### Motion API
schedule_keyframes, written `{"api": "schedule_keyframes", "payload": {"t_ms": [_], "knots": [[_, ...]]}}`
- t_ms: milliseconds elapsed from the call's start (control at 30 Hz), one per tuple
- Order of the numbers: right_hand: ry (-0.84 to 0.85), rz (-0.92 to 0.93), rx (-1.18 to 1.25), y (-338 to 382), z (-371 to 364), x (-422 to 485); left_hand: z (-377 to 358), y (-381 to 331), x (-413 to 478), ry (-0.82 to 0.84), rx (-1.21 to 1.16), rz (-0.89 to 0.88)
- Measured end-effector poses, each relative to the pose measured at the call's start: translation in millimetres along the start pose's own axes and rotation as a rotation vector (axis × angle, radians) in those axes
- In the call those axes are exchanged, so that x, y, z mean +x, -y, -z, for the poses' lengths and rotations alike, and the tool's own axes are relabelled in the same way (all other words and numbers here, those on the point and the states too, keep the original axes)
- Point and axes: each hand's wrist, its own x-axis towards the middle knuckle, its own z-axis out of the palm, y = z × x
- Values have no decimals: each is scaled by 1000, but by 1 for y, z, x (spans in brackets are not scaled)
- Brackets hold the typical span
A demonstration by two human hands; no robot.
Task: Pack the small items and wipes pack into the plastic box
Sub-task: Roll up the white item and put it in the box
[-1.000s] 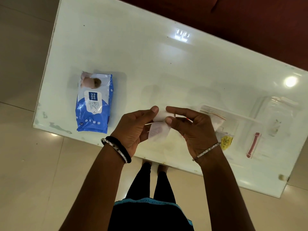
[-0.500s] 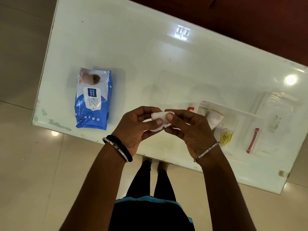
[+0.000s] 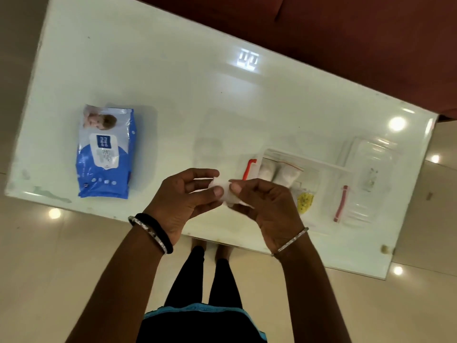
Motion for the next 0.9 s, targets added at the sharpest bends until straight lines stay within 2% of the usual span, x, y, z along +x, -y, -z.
{"api": "schedule_keyframes", "payload": {"t_ms": [167, 267, 333, 467, 533, 667, 767, 900], "knots": [[19, -43, -176, 1, 32, -15, -28, 12, 2, 96, 240, -117], [-40, -3, -199, -1, 55, -21, -47, 23, 5, 46, 317, -153], [-194, 22, -130, -4, 75, -21, -57, 33, 10, -86, 444, -215], [-644, -25, 35, -8, 118, -4, -72, 54, 20, -354, 725, -354], [-822, -59, -82, -10, 137, 13, -78, 64, 25, -388, 767, -366], [-1001, -8, -534, -12, 139, 40, -86, 76, 34, -447, 762, -389], [-1011, 53, -709, -11, 136, 56, -83, 81, 40, -471, 748, -372], [-921, -73, -837, -15, 143, 75, -78, 81, 44, -438, 729, -330]]}}
